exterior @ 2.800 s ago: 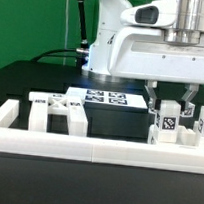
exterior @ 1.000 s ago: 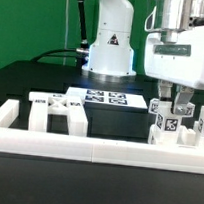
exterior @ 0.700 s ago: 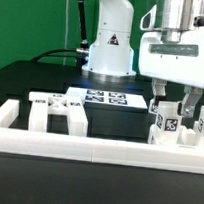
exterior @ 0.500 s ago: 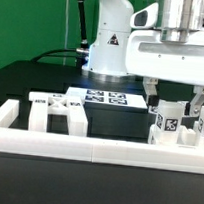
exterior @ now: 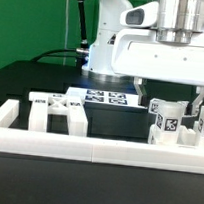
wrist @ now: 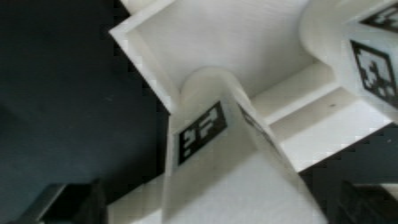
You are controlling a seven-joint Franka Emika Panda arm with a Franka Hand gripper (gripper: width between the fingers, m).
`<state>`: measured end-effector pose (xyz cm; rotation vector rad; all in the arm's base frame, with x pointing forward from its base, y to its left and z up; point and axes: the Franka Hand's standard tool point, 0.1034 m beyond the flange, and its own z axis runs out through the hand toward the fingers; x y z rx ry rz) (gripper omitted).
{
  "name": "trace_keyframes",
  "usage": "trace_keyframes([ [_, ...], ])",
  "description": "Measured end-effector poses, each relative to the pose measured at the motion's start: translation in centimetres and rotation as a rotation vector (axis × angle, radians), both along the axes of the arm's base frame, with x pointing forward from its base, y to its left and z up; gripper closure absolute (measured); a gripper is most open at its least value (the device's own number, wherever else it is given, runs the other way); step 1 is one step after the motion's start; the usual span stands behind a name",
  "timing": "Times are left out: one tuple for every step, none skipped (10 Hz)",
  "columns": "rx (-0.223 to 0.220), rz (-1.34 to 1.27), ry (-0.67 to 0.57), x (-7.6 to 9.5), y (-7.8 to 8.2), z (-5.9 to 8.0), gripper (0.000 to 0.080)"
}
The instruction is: Assemble chair
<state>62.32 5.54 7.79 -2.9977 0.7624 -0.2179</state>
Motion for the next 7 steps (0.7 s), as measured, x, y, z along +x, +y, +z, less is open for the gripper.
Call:
trace_keyframes([
  [-0.014,0.088,0.0,0.0,-0.02,0.0,0.015],
  [-0.023,0.154,-0.001,0.0,-0.07,0.0,0.015],
  [-0.031,0.202,0.0,-0.01,-0.11,-0.02,0.015],
  [-0.045,0.281,0.0,-0.02,-0.04,-0.03,0.015],
  [-0.056,0.337,0.001,-0.04,0.07,-0.04,0.015],
  [-0.062,0.377,0.001,-0.04,0.09,-0.04,0.015],
  [-0.074,0.453,0.002,-0.04,0.04,-0.05,0.015],
])
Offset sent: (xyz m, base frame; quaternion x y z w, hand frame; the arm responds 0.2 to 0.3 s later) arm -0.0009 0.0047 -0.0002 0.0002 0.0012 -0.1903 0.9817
